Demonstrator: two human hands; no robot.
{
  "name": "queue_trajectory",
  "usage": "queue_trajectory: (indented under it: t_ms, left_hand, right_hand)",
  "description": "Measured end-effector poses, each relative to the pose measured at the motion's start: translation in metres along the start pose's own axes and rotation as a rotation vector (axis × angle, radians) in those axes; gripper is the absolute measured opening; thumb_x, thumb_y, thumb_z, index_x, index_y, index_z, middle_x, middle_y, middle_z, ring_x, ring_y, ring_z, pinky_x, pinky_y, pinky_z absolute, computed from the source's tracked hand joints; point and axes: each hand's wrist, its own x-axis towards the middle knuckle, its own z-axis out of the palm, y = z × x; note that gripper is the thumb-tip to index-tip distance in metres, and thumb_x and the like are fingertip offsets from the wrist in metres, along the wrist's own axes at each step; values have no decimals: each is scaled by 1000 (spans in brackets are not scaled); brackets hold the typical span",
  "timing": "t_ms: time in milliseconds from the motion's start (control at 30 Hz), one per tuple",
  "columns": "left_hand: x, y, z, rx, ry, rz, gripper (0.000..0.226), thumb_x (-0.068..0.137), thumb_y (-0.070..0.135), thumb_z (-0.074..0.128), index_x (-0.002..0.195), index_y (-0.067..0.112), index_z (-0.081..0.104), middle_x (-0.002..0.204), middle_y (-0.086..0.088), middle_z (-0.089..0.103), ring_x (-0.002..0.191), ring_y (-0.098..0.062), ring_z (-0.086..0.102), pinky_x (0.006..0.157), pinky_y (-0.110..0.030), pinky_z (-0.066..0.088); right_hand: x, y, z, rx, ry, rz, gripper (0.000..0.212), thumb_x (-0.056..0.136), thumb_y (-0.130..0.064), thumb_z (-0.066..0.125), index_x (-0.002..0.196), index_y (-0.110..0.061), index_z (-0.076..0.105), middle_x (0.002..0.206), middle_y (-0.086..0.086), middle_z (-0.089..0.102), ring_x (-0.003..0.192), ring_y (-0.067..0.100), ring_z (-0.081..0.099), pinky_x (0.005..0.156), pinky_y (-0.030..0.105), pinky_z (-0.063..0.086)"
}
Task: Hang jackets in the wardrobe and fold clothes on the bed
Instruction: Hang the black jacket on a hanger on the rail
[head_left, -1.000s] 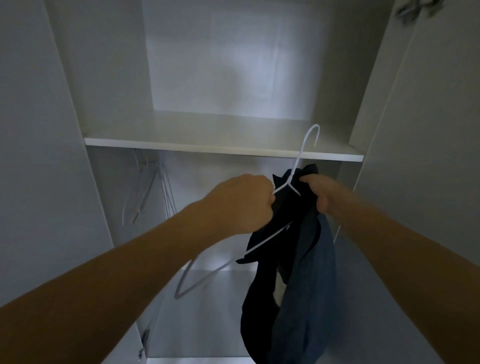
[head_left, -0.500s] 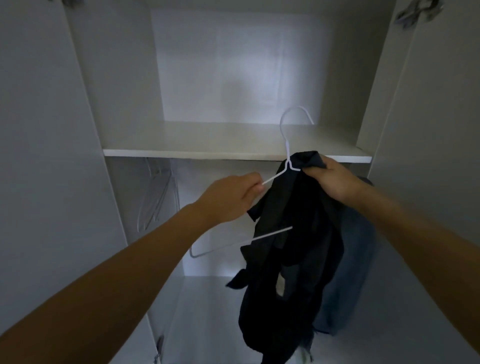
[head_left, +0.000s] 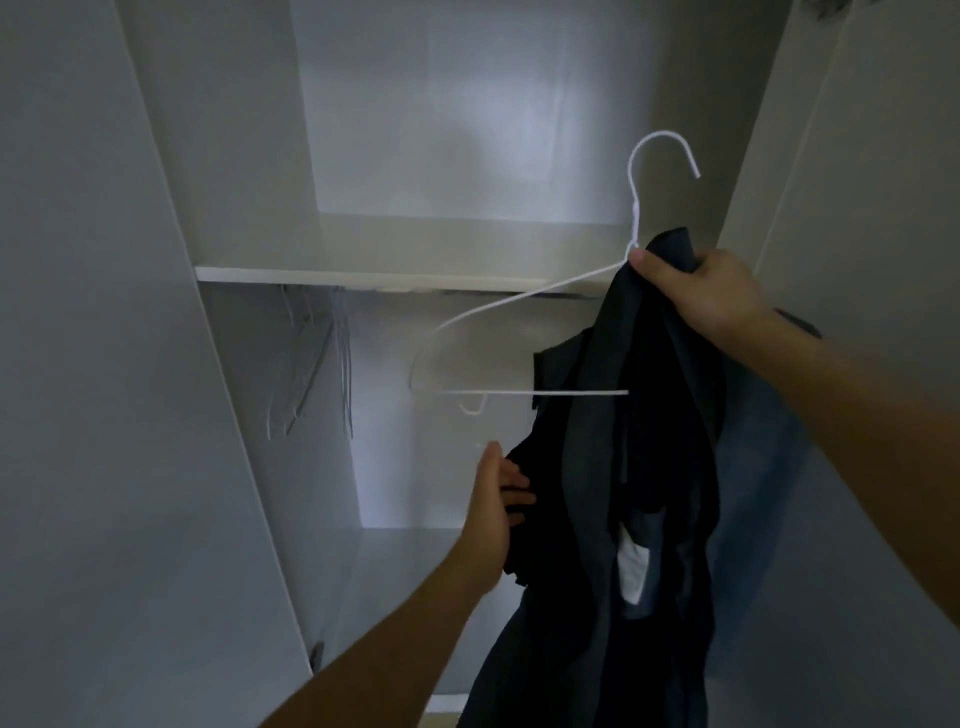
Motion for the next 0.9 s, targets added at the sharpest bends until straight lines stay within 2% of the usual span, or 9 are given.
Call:
queue_trajectory:
  t_ms: [67, 133, 200, 233, 333, 600, 733, 833, 900]
  left_hand:
    - [-2, -18, 5, 166, -102, 57, 45, 82, 64, 54, 91, 20, 56, 95, -2, 62, 84, -15, 62, 75, -27, 52]
    - [1, -35, 6, 534, -261, 179, 51, 75, 63, 65, 108, 25, 58, 112, 1, 60, 102, -14, 61, 90, -32, 52]
    - [13, -41, 5, 830, -229, 331, 43, 87, 46, 64, 119, 17, 60, 114, -4, 56, 104, -17, 58, 95, -33, 50]
    - [19, -38, 4, 865, -181, 365, 33, 95, 38, 58, 111, 10, 63, 107, -6, 56, 98, -18, 59, 92, -34, 50]
    - [38, -10, -12, 817, -44, 304, 45, 102, 35, 47, 82, -2, 63, 88, -13, 65, 83, -24, 62, 79, -31, 49]
    - [77, 149, -62, 549, -53, -8, 27, 89, 32, 68, 93, 6, 72, 94, -17, 74, 81, -30, 72, 73, -37, 58]
    - [70, 213, -50, 604, -84, -207, 30, 87, 33, 68, 96, 4, 73, 94, -17, 74, 76, -32, 72, 63, -35, 57]
    - [60, 238, -25, 551, -127, -172, 23, 93, 24, 60, 89, 3, 69, 77, -14, 74, 60, -25, 70, 54, -31, 58]
    - [51, 243, 0, 436, -147, -101, 21, 97, 18, 52, 89, 4, 65, 73, -12, 70, 62, -23, 66, 61, -29, 57]
  right_hand:
    - [-1, -2, -2, 6, 32, 30, 65, 64, -90, 49, 66, -26, 57, 68, -8, 55, 74, 24, 56, 71, 32, 41]
    - [-3, -4, -2, 9, 53, 44, 68, 61, -92, 48, 66, -25, 56, 72, -2, 57, 79, 26, 58, 73, 35, 45]
    - [-6, -5, 0, 19, 51, 48, 75, 55, -96, 45, 68, -24, 57, 81, 2, 61, 83, 28, 60, 77, 37, 49]
    - [-7, -7, 1, 30, 47, 52, 78, 51, -99, 44, 70, -24, 58, 85, 3, 63, 85, 27, 61, 78, 37, 50]
    - [-10, -4, -1, 50, 44, 65, 87, 42, -102, 45, 78, -24, 63, 93, 5, 67, 88, 28, 63, 83, 40, 52]
    - [-24, 26, 0, -25, 46, 30, 72, 56, -94, 48, 69, -26, 67, 83, 4, 69, 83, 28, 65, 80, 41, 54]
    - [-26, 32, -1, -135, 90, -4, 69, 65, -90, 45, 65, -24, 63, 68, 1, 63, 72, 26, 61, 64, 34, 47]
    - [-32, 31, 2, -267, 140, -18, 72, 72, -88, 39, 62, -20, 59, 62, 4, 57, 61, 25, 55, 56, 31, 39]
    - [-37, 22, 10, -290, 157, -21, 70, 73, -87, 39, 61, -21, 56, 59, 1, 53, 59, 25, 51, 54, 30, 36]
